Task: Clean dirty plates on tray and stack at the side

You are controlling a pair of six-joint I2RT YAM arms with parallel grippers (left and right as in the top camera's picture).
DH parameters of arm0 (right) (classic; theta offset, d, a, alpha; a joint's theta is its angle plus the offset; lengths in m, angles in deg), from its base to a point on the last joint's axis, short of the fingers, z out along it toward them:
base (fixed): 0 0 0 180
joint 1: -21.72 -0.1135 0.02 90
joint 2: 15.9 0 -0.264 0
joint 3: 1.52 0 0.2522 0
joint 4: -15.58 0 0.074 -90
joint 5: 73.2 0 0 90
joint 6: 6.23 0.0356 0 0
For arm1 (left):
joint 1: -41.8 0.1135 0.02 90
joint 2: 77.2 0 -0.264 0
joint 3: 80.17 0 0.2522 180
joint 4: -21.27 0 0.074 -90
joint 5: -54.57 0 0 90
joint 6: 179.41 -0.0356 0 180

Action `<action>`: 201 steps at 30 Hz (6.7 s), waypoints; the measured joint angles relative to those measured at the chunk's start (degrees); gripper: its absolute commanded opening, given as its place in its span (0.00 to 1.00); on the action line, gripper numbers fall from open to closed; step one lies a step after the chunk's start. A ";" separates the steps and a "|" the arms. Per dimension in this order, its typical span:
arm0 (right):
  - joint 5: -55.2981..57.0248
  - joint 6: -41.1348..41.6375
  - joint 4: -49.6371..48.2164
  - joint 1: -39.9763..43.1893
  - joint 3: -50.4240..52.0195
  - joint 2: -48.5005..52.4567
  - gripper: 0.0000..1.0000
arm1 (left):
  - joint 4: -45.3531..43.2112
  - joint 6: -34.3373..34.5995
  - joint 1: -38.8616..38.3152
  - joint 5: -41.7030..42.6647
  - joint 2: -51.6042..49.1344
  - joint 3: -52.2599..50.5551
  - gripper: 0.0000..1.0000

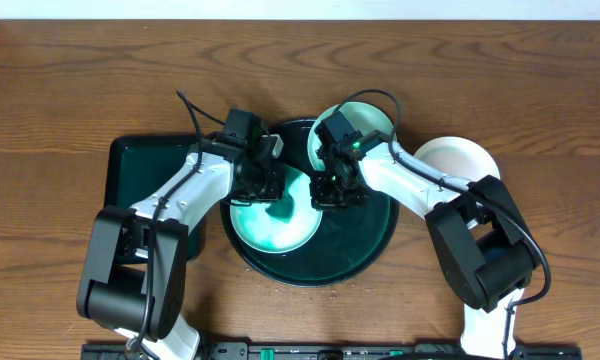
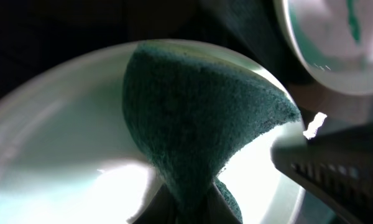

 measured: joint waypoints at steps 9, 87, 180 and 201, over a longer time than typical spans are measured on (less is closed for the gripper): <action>-0.61 0.00 -0.17 0.57 0.00 0.02 0.01 | 2.99 5.18 -0.70 -14.93 0.13 0.35 0.07; 76.22 -27.96 -9.22 -26.93 -0.90 -21.99 0.01 | 28.35 7.50 27.82 -25.31 10.16 13.92 0.07; 3.67 -32.02 8.09 24.37 -26.05 9.11 0.40 | 26.86 7.52 27.82 -25.33 10.14 13.90 0.08; 2.12 -35.01 6.38 21.16 -19.43 9.29 0.01 | 26.84 7.52 27.82 -25.33 10.14 13.90 0.07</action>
